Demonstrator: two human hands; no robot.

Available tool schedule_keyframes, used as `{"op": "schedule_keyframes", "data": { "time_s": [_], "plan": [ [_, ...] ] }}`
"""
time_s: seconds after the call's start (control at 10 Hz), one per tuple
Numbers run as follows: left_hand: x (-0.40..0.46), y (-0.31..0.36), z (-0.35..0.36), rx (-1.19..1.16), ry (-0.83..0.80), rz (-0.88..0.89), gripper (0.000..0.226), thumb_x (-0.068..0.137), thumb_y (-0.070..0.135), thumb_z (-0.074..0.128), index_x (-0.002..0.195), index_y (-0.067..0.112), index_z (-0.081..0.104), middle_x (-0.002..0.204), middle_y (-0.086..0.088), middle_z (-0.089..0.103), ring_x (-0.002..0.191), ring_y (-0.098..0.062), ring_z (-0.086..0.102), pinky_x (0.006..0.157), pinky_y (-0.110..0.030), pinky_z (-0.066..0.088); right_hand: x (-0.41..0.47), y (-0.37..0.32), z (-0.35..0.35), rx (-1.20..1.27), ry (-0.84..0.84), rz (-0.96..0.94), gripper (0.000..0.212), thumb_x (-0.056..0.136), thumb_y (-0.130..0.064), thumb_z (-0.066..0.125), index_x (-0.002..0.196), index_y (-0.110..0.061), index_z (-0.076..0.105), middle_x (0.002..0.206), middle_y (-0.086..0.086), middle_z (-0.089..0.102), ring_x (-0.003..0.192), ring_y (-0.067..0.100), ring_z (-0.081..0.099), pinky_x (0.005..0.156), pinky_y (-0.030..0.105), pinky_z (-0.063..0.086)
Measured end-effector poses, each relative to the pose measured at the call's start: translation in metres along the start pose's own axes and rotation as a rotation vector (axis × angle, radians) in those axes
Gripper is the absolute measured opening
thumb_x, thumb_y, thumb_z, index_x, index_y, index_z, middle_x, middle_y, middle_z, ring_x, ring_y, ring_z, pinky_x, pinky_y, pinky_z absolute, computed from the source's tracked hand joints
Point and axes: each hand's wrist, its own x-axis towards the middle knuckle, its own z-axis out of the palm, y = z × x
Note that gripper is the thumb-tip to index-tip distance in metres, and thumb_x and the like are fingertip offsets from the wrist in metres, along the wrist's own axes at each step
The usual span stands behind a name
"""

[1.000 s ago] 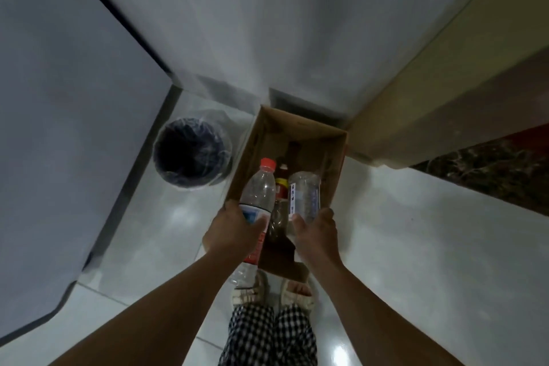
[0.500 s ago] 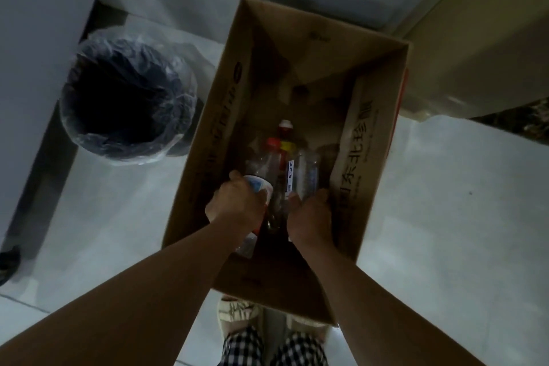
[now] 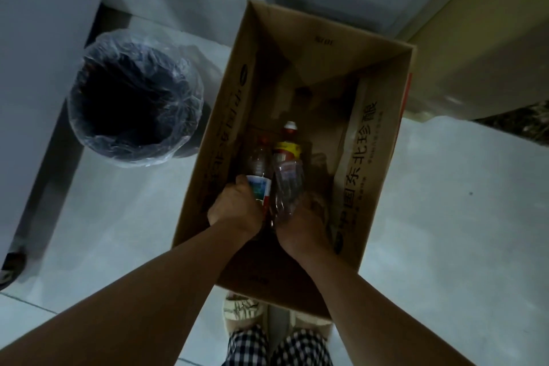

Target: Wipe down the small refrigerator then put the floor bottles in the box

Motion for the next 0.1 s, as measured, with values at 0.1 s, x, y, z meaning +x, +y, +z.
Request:
{"op": "schedule_keyframes", "data": {
  "time_s": [0.1],
  "plan": [
    [-0.0184, 0.0052, -0.0217, -0.018, 0.009, 0.045, 0.046, 0.088, 0.028, 0.057, 0.129, 0.016, 0.04, 0.125, -0.011, 0.056, 0.114, -0.029, 0.055, 0.093, -0.045, 0.048, -0.0267, -0.0035, -0.0182, -0.105, 0.01, -0.105, 0.07, 0.088, -0.028, 0.06, 0.147, -0.024, 0.021, 0.148, 0.006, 0.035, 0.136, 0.026, 0.033, 0.111, 0.043, 0.034]
  ]
}}
